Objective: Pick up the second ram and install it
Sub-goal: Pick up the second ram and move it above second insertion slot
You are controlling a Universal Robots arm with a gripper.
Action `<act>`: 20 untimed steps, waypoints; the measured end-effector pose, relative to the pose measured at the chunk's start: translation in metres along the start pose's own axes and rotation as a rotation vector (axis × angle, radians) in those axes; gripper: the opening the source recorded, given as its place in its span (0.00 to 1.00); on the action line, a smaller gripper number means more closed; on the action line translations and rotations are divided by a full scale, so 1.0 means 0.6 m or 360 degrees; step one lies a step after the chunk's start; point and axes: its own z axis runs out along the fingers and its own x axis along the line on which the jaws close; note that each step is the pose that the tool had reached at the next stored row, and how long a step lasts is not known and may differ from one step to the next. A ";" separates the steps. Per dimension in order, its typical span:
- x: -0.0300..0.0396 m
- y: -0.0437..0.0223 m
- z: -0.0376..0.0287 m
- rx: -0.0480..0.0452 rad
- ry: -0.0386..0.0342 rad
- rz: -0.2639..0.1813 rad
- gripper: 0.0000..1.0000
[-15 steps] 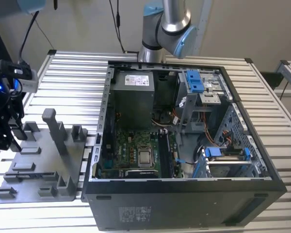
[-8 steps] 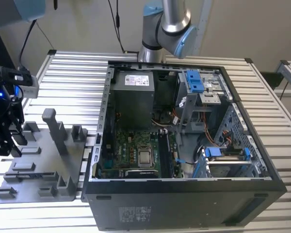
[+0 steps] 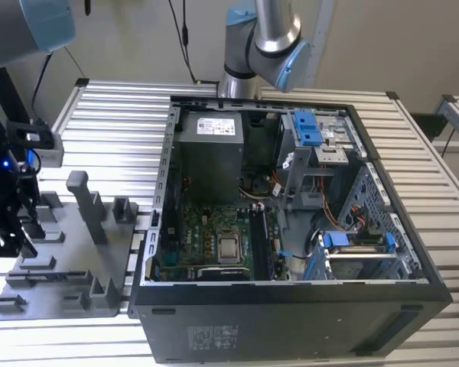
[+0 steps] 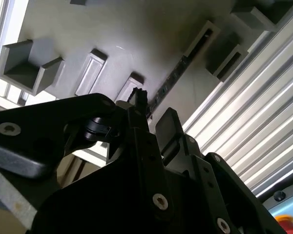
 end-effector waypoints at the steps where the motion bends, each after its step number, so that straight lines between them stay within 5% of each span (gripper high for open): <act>1: 0.001 0.000 0.003 0.0000 0.0000 -0.0004 0.36; 20: 0.017 -0.004 0.060 -0.0003 0.0001 -0.0077 0.36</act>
